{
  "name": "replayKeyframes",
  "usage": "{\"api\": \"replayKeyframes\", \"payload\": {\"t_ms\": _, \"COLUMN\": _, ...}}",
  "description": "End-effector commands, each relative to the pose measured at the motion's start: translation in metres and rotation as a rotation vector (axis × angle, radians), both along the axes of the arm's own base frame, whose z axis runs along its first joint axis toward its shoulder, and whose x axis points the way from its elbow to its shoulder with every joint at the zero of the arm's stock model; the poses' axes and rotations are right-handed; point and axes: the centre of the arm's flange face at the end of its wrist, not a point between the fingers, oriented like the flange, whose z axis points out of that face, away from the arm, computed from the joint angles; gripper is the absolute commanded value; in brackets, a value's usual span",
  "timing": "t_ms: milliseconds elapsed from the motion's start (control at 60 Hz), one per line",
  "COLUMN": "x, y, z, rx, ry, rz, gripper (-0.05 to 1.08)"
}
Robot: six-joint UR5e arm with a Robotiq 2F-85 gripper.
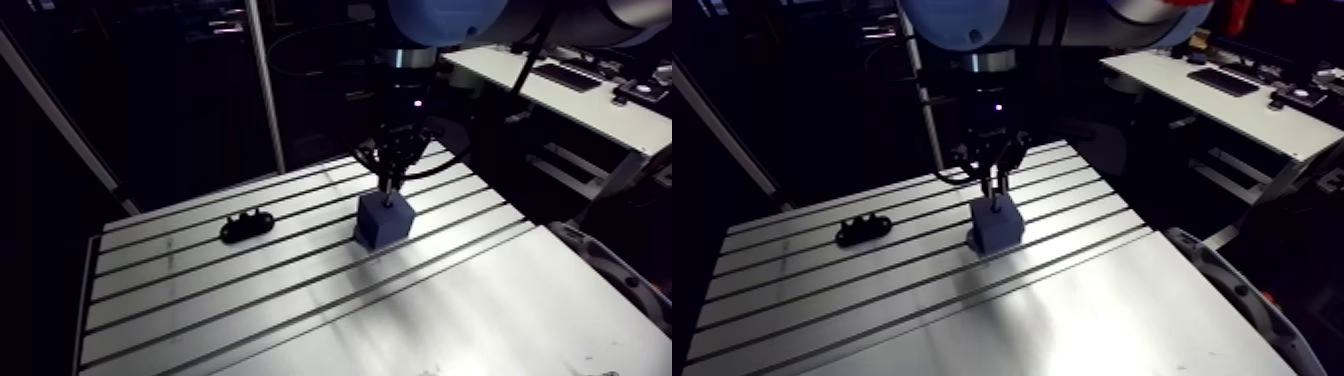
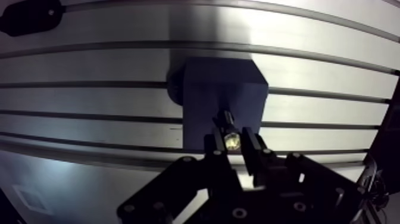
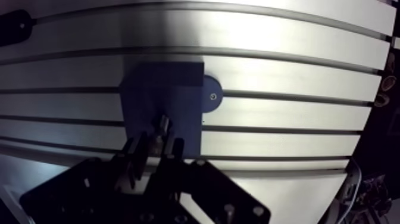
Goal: Pick up the M10 bolt and insert it into the hex recess until seated.
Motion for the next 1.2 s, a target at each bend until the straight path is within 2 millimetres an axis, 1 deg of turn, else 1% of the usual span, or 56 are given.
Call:
{"api": "replayKeyframes", "payload": {"t_ms": 17, "x": -0.0006, "y": 0.0005, "z": -0.0012, "rx": 0.0, "ry": -0.002, "rz": 0.0, "gripper": 0.83}}
{"api": "replayKeyframes", "payload": {"t_ms": 683, "x": 0.0004, "y": -0.0018, "z": 0.0034, "rx": 0.002, "ry": 0.002, "rz": 0.004, "gripper": 0.84}}
{"api": "replayKeyframes", "payload": {"t_ms": 1200, "x": 0.0009, "y": -0.0019, "z": 0.0008, "rx": 0.002, "ry": -0.003, "rz": 0.005, "gripper": 0.84}}
